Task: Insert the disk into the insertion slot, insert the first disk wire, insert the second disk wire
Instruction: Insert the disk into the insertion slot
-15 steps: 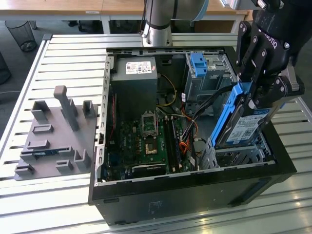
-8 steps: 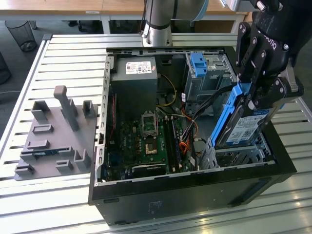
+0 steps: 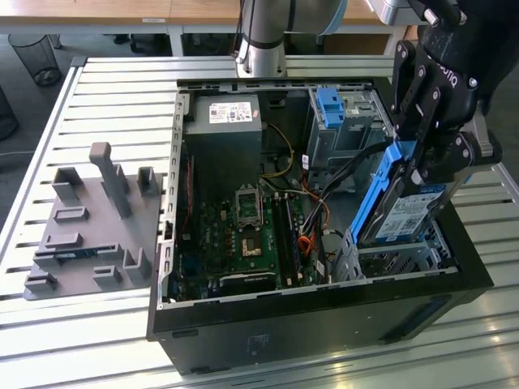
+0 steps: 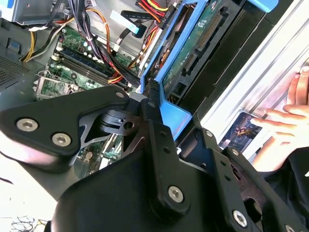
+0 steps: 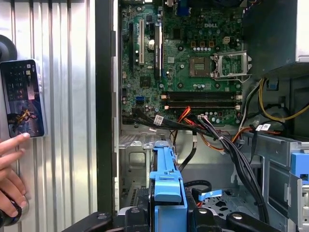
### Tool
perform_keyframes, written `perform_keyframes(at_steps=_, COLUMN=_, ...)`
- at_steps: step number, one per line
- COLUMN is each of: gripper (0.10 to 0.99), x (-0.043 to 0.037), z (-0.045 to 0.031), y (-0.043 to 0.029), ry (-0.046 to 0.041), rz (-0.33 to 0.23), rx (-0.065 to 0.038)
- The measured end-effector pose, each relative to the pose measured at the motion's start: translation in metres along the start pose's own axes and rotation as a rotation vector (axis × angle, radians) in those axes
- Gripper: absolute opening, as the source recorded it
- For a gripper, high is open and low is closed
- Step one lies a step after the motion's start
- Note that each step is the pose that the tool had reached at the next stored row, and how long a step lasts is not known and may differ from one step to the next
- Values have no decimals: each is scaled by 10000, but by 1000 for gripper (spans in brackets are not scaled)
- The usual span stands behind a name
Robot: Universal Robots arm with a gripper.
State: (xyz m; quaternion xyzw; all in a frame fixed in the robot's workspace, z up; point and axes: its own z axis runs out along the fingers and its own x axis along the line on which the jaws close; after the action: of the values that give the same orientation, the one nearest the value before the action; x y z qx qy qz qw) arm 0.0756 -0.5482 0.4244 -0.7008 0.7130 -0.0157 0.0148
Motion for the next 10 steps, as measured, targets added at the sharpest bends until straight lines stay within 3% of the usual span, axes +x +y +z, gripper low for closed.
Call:
perform_keyframes(at_steps=7, gripper=365, x=0, z=14, y=1, ry=0, rz=0, rx=0)
perform_keyframes(at_steps=10, gripper=365, x=0, z=72, y=3, ry=-1, rz=1, rx=0)
